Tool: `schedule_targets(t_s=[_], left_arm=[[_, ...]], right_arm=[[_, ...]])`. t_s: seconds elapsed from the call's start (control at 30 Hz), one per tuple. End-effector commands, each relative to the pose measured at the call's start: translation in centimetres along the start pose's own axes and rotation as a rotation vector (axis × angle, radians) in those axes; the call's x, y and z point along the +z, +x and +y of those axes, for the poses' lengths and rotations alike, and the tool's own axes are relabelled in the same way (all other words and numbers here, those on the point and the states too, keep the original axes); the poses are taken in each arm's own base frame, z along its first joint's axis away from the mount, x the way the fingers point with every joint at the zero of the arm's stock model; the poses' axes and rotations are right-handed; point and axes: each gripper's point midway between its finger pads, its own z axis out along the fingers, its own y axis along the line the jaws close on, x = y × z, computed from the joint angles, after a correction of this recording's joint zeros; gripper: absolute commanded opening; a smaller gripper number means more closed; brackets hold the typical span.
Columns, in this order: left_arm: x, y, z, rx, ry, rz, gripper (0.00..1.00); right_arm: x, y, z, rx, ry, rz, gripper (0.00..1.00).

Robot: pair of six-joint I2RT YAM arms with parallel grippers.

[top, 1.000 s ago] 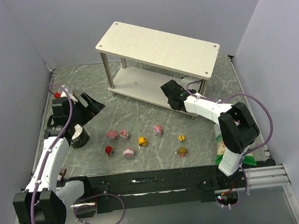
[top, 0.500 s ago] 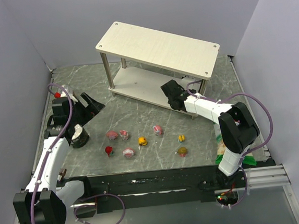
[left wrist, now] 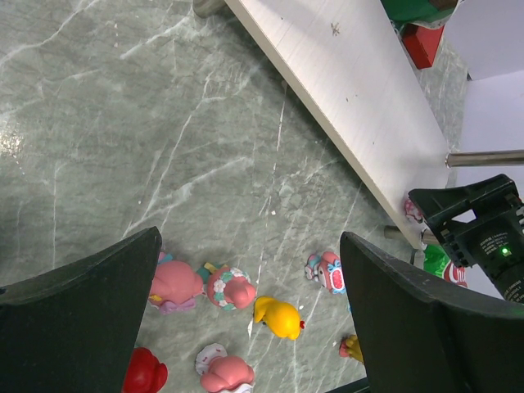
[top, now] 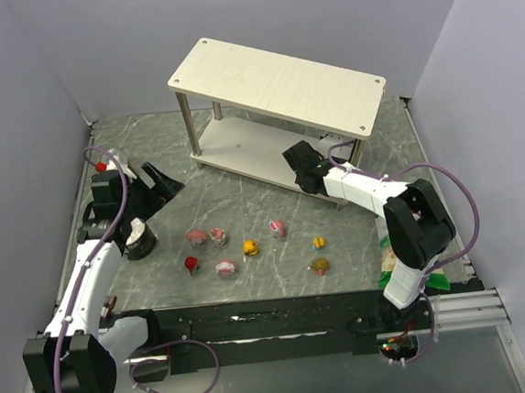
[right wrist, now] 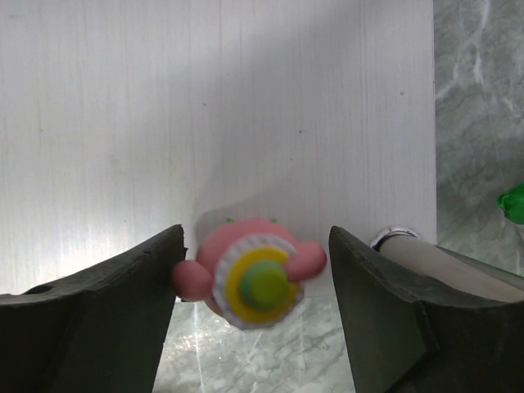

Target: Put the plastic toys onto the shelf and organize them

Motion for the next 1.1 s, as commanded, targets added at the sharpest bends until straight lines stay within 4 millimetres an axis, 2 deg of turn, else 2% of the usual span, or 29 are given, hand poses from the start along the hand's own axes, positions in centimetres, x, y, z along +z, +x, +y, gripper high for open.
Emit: schedule_targets(t_s=[0.0, 0.23, 0.43, 0.77, 1.07], left_arm=[[0.1, -0.6, -1.0, 0.004, 0.041, -0.017, 0.96], [0.0, -0.5, -1.0, 0.005, 0.042, -0.016, 0.96], [0.0, -0.7, -1.1, 0.005, 0.045, -0.024, 0.96], [-0.2, -0.8, -1.0, 0.007, 0.037, -0.032, 0.96], [-0.4, -0.6, -1.0, 0.007, 0.04, -0.033, 0.97]], right_arm=[[-0.4, -1.7, -0.7, 0.064, 0.025, -0.03, 0.81], [-0.6, -2.0, -0.6, 0.068, 0.011, -0.031, 0.87], [-1.0, -2.0, -0.7, 0.057, 0.02, -0.026, 1.0], [-2.5, -1.6, -0.7, 0.05, -0.017, -0.02, 1.0], [-4.0, 0.1, -0.9, 0.042, -0.026, 0.013, 1.0]])
